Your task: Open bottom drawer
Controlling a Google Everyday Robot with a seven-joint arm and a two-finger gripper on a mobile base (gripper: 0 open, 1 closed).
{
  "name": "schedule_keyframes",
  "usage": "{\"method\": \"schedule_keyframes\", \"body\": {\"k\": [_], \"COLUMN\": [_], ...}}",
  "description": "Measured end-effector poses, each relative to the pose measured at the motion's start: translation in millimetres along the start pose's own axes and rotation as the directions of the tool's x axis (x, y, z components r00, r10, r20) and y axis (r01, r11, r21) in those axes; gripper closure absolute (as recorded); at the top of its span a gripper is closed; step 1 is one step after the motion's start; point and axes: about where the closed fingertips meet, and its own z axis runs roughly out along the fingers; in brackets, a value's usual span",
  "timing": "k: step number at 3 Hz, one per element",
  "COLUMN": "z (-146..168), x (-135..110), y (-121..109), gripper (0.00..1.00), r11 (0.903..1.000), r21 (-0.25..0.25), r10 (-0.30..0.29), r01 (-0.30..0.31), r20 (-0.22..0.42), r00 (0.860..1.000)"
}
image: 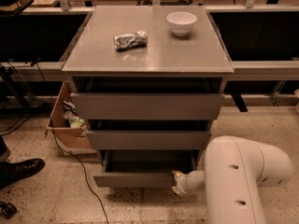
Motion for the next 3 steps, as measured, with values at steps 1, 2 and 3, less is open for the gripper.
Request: {"method": "schedule_keyframes", "body": {"k": [1,2,3], "z": [-4.9,-10.7,-21.0], "x": [-1.6,-3.5,-3.4], "y": [-1.6,-3.4,-2.0], "gripper": [1.0,1.0,1.0], "r11": [1.0,1.0,0.9997], "r21": [0.0,0.0,0.015], "r10": [0.0,0.0,-0.017], "r01": [0.0,0.0,0.017], "r20": [0.0,0.0,-0.005], "r00": [1.0,1.0,1.0]}}
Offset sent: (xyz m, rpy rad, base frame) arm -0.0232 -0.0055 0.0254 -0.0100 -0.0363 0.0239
